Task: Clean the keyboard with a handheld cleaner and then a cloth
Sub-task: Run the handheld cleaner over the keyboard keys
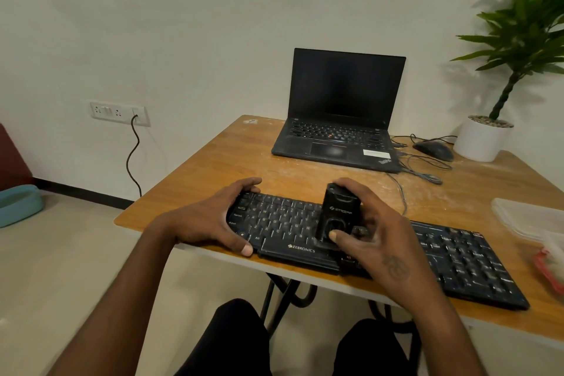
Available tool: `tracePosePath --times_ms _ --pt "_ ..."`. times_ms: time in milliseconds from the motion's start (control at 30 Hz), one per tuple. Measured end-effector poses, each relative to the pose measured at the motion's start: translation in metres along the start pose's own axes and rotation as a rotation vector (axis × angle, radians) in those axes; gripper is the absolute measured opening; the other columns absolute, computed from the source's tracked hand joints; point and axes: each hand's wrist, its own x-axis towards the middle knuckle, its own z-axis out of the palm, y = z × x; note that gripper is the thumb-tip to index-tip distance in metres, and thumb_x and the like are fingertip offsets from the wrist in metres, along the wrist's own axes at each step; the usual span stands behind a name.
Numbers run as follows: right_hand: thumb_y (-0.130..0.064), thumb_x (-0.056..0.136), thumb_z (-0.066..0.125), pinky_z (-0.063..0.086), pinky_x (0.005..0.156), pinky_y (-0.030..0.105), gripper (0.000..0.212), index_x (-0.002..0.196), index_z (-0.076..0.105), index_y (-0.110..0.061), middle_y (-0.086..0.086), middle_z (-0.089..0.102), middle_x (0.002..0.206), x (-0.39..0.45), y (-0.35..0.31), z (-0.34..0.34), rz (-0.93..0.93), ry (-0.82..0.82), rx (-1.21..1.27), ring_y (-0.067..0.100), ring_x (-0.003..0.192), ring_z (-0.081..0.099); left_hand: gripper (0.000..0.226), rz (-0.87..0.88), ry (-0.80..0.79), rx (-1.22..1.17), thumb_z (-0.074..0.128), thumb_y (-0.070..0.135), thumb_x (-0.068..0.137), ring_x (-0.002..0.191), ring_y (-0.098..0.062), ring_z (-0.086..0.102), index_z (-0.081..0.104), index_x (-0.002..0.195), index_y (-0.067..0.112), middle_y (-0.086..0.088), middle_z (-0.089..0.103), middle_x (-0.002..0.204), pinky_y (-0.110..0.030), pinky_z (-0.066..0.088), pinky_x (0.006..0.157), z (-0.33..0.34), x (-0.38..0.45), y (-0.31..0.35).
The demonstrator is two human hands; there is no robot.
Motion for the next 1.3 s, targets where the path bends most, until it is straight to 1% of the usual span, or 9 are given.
tracePosePath --times_ms 133,267,400,567,733,933,1133,1200,1300 --pt "-0.008 0.084 0.077 0.062 0.072 0.028 0.073 0.136 0.05 -0.053 -0.034 0.062 0.108 -0.002 0.002 0.006 -0.005 0.007 0.002 0.0 0.102 0.065 0.131 -0.002 0.005 -0.005 0.097 0.051 0.057 0.136 0.008 0.044 0.013 0.157 0.059 0.027 0.033 0.155 -0.024 0.046 0.111 0.0 0.0 0.0" --pt "-0.019 0.087 0.075 0.061 0.063 0.031 0.073 0.135 0.042 -0.064 -0.025 0.066 0.101 -0.002 -0.004 0.025 -0.042 -0.003 -0.172 0.016 0.07 0.068 0.13 -0.003 0.008 -0.014 0.099 0.045 0.06 0.137 0.004 0.044 0.014 0.157 0.06 0.026 0.033 0.156 -0.025 0.047 0.112 0.001 0.0 0.0" --pt "-0.016 0.086 0.076 0.063 0.07 0.037 0.073 0.135 0.045 -0.06 -0.029 0.064 0.108 -0.005 0.001 0.011 -0.012 0.0 -0.096 0.024 0.088 0.07 0.13 -0.003 -0.001 -0.017 0.098 0.047 0.059 0.138 0.002 0.044 0.014 0.158 0.059 0.025 0.033 0.155 -0.026 0.047 0.112 0.0 -0.001 0.001" --pt "-0.007 0.082 0.079 0.059 0.075 0.021 0.073 0.136 0.052 -0.05 -0.034 0.062 0.11 -0.013 0.004 -0.01 -0.004 0.005 -0.003 -0.003 0.102 0.065 0.13 -0.003 -0.001 -0.013 0.097 0.048 0.059 0.137 0.003 0.044 0.013 0.157 0.06 0.027 0.033 0.154 -0.026 0.047 0.112 0.0 -0.001 0.0" --pt "-0.009 0.082 0.079 0.06 0.08 0.025 0.072 0.135 0.053 -0.05 -0.033 0.062 0.113 -0.011 -0.001 0.004 -0.026 0.003 0.007 -0.002 0.104 0.065 0.129 -0.006 0.005 -0.018 0.098 0.048 0.058 0.139 0.002 0.043 0.015 0.156 0.062 0.026 0.033 0.155 -0.028 0.046 0.114 0.0 0.0 0.0" --pt "-0.013 0.083 0.078 0.063 0.075 0.036 0.073 0.132 0.05 -0.059 -0.031 0.064 0.11 -0.008 -0.003 0.013 -0.034 -0.035 -0.044 0.018 0.094 0.07 0.13 -0.009 -0.002 -0.023 0.098 0.05 0.057 0.138 0.005 0.043 0.015 0.157 0.06 0.026 0.033 0.156 -0.024 0.047 0.111 0.001 0.0 0.002" --pt "0.0 0.079 0.079 0.054 0.069 0.01 0.076 0.131 0.055 -0.049 -0.045 0.057 0.107 -0.016 0.004 -0.018 -0.001 -0.008 -0.005 -0.013 0.102 0.06 0.129 -0.008 0.008 -0.024 0.099 0.05 0.056 0.14 0.002 0.043 0.016 0.156 0.062 0.024 0.034 0.156 -0.028 0.044 0.116 0.0 0.0 0.002" --pt "-0.003 0.079 0.08 0.059 0.072 0.019 0.076 0.131 0.054 -0.052 -0.045 0.058 0.108 -0.015 0.001 -0.014 -0.007 -0.002 -0.033 -0.008 0.102 0.062 0.13 -0.012 0.01 -0.03 0.099 0.05 0.056 0.139 0.002 0.043 0.016 0.156 0.061 0.024 0.034 0.156 -0.028 0.045 0.115 0.001 -0.001 0.002" --pt "-0.013 0.082 0.079 0.063 0.069 0.04 0.075 0.133 0.048 -0.059 -0.033 0.063 0.109 -0.013 -0.002 0.002 -0.028 -0.005 -0.102 0.023 0.092 0.07 0.131 -0.014 0.009 -0.032 0.098 0.05 0.055 0.137 0.004 0.044 0.016 0.156 0.061 0.025 0.034 0.155 -0.023 0.048 0.109 0.001 -0.001 0.003"
